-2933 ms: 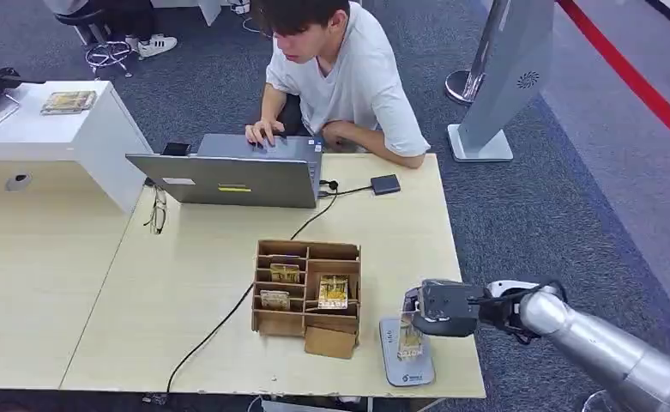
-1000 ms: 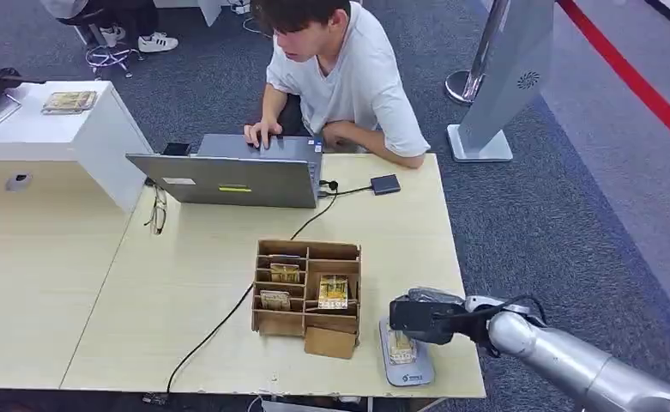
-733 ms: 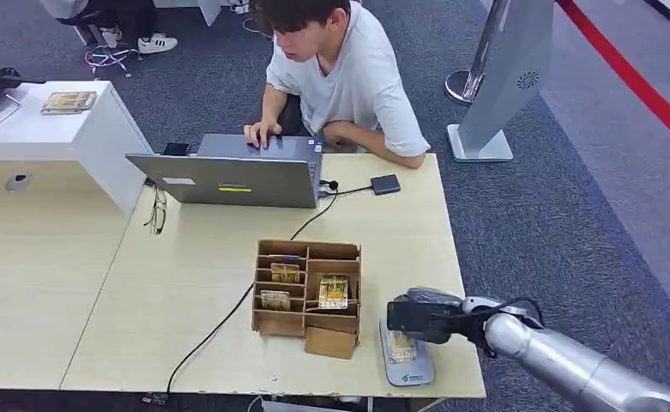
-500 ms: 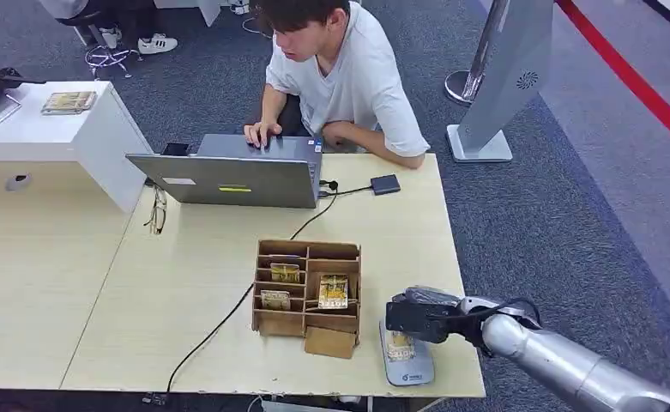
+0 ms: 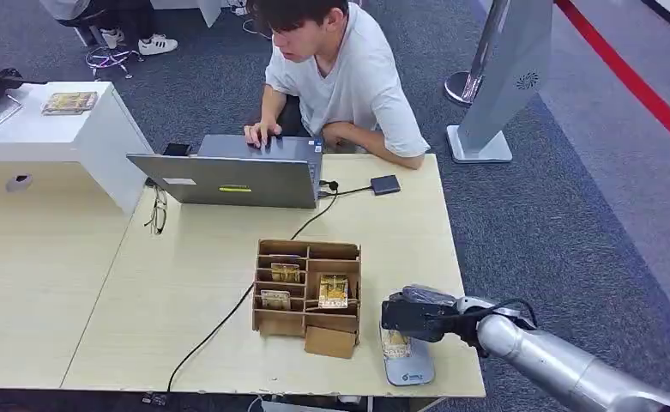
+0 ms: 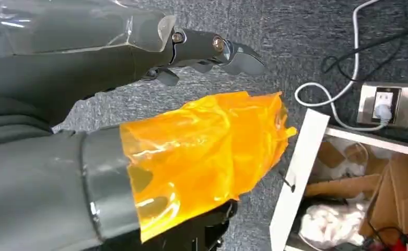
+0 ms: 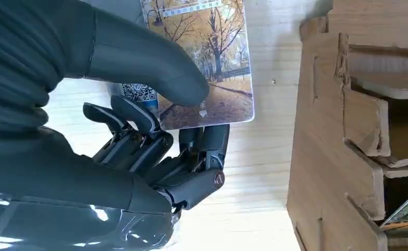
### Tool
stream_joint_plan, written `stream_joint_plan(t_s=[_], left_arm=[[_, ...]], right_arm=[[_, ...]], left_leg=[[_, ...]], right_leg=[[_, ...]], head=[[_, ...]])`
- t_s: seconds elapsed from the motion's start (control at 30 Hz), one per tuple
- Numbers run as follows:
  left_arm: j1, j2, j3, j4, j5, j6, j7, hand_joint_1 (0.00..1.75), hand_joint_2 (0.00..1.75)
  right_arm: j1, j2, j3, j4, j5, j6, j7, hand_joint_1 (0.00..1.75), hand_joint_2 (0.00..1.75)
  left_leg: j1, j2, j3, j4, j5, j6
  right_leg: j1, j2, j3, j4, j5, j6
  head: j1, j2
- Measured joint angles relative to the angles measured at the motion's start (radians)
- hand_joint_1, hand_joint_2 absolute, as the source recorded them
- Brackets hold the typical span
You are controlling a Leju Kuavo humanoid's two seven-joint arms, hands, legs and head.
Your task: Pass the card to the sensor for recognition and then transmit it.
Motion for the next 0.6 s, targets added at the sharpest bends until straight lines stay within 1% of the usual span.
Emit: stream_joint_plan(t_s=[0.13,0.23,0.37,0.43,0.6], left_arm=[[-0.004,-0.006,0.0,0.012,0.009,-0.021,-0.001,0.0,0.0],[-0.011,-0.01,0.0,0.019,0.007,-0.024,-0.003,0.0,0.0],[-0.008,-0.008,-0.003,0.018,0.0,0.0,-0.005,0.0,0.0],[-0.007,-0.008,-0.006,0.018,0.002,-0.009,-0.01,0.0,0.0],[-0.002,0.004,-0.016,-0.007,-0.002,0.018,-0.011,0.0,0.0]], right_arm=[[0.0,0.001,0.0,0.006,0.0,0.008,-0.005,1.75,1.75],[0.0,0.006,-0.002,0.006,-0.001,0.01,0.011,1.75,1.75],[0.0,0.008,-0.003,0.005,0.0,0.006,0.011,1.75,1.75],[0.0,0.008,-0.003,0.008,0.001,0.006,0.0,1.75,1.75],[0.006,0.011,-0.011,0.006,0.001,0.004,0.014,1.75,1.75]], left_leg=[[0.0,0.0,0.0,0.0,0.0,0.0],[0.0,0.0,0.0,0.0,0.0,0.0],[0.0,0.0,0.001,0.0,0.0,0.0],[0.0,0.0,0.001,0.0,0.0,0.0],[0.0,0.001,0.001,0.0,0.0,0.0]], right_leg=[[0.0,0.0,0.0,0.0,0.001,0.0],[0.0,0.0,0.0,0.0,0.001,0.0],[0.0,0.0,0.0,0.0,0.001,0.0],[0.0,0.0,0.0,0.0,0.001,0.0],[0.0,0.0,0.001,0.0,0.001,0.0]], head=[[0.0,0.0],[0.0,0.0],[0.0,0.0],[0.0,0.0],[0.0,0.0]])
